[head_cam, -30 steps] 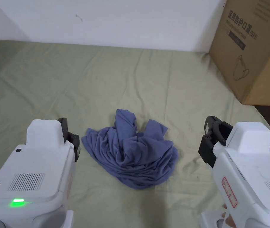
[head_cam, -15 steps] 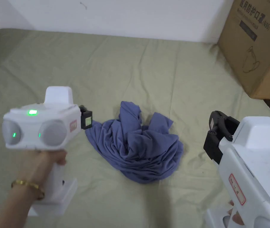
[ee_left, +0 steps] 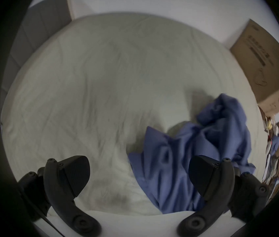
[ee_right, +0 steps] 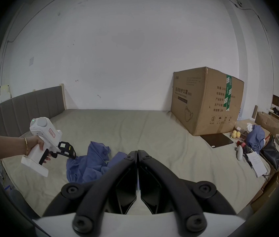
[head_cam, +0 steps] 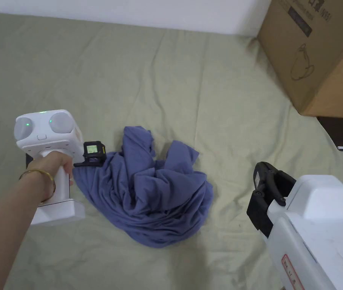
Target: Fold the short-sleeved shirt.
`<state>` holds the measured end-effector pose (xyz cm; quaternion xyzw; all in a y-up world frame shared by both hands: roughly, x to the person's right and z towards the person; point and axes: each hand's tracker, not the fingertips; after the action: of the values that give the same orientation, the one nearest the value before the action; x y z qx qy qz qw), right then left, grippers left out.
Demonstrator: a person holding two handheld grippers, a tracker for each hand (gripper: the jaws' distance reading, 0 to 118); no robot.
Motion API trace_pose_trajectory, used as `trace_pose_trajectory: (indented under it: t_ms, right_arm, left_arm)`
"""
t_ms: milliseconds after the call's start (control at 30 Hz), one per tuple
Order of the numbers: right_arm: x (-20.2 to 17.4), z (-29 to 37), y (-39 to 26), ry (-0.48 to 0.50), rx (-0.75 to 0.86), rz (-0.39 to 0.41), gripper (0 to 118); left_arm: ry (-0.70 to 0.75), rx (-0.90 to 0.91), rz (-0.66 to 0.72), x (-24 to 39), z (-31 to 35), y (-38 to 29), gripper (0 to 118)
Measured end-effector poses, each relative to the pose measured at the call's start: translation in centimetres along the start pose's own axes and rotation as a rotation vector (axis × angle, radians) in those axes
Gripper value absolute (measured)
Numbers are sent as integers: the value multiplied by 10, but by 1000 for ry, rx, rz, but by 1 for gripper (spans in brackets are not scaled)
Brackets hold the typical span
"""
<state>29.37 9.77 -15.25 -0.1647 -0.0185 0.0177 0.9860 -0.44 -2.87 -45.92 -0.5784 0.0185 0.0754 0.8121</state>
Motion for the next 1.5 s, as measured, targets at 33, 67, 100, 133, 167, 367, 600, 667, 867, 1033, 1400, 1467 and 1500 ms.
trace_pose_trajectory:
  t_ms: [33,67,100,133,167,367,600,667,867,1033,1400,1467,1500]
  right_arm:
    - [2,-4,-2,-7,-12,-3,0]
    - [5,-8,-5,-12,-24,-10,0]
    - [8,-11,-7,-17,-33,-20,0]
    - [9,-14,-9,-19,-40,-27,0]
    - [11,-16,-10,-21,-49,-31,0]
    - [10,-24,-14,-12,-69,-30,0]
    - [16,-56,6,44,-152,0,0]
    - [19,-84,14,75,-286,44,2]
    - [16,-166,10,77,-516,38,103]
    - [12,-225,-21,-1,-715,-12,104]
    - [15,-267,-54,-25,-804,-289,2]
    - [14,-265,-53,-10,-811,-271,2]
    - [14,-262,-50,3,-809,-252,2]
  left_arm:
    - [5,5,4,2,-5,0,110]
    - [10,14,1,5,-8,0,98]
    - [13,16,0,5,-10,1,76]
    - [16,17,0,6,-14,2,59]
    - [-30,9,19,6,-14,-1,46]
    - [-39,61,-126,17,0,-9,10]
    - [-157,286,-68,-10,74,-28,10]
    - [-161,342,-81,-17,91,-39,10]
    - [-182,388,-58,-40,114,-72,10]
    - [-178,392,-36,-51,113,-95,10]
    - [-157,335,3,-69,100,-117,10]
    - [-155,328,15,-70,97,-118,10]
    - [-157,322,26,-72,96,-116,10]
